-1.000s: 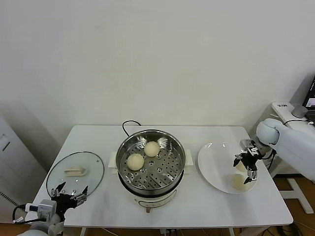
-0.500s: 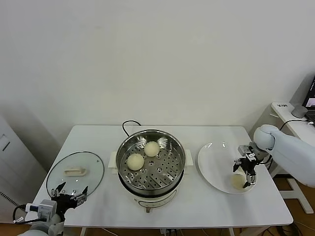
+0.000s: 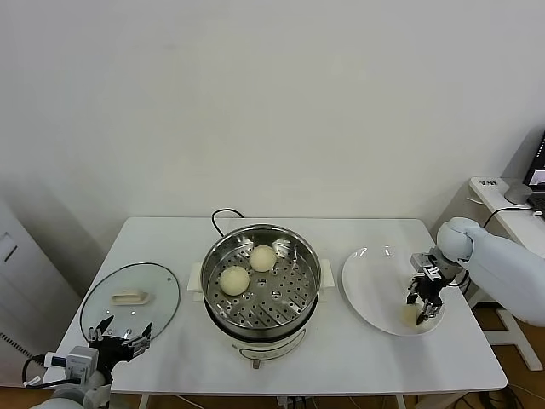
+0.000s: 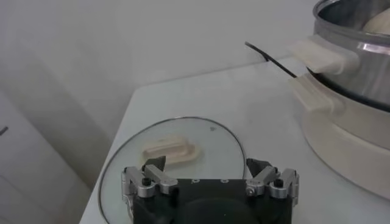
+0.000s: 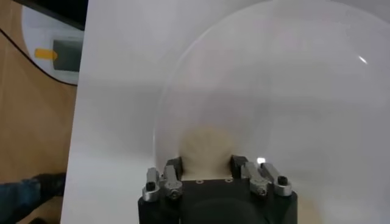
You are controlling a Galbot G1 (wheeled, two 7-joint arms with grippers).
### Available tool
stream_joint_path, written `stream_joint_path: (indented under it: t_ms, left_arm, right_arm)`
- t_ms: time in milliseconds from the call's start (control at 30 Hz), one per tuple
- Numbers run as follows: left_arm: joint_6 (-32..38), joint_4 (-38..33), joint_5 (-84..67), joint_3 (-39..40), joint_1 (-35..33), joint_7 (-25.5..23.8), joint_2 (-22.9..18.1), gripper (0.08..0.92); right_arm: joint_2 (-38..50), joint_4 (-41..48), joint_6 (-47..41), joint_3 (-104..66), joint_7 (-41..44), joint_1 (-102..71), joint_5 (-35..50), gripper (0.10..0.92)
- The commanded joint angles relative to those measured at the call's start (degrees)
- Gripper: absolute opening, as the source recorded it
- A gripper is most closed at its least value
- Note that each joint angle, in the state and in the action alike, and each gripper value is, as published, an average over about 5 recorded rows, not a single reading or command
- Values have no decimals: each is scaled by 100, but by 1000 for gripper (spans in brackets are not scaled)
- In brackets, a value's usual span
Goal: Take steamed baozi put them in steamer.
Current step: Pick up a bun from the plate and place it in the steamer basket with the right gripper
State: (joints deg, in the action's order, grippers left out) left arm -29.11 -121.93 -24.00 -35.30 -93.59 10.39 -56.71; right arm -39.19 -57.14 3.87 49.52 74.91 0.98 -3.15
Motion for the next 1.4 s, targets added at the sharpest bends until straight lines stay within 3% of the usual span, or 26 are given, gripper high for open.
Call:
stream_joint_path:
  t_ms: [33, 300, 567, 1067, 1400]
  left_arm:
    - [5, -1, 2, 5, 0, 2, -15, 823]
    - [4, -2, 2, 26, 16, -1, 5, 823]
    - [19, 8, 2, 30, 14, -4, 10, 823]
    - [44, 38, 37, 54, 23, -12, 18, 823]
    - [46, 51, 58, 44, 34, -13, 8, 823]
  right_arm:
    - [90, -178, -13, 81, 82, 164, 117, 456]
    - [195, -812, 229, 859, 164, 1969, 829, 455]
    - [-738, -1031, 1046, 1190, 224, 3353, 1422, 458]
    - [-2625, -1416, 2787, 1027, 84, 3329, 1360, 458]
    - [-3018, -2315, 3248, 1227, 16, 3057, 1116, 458]
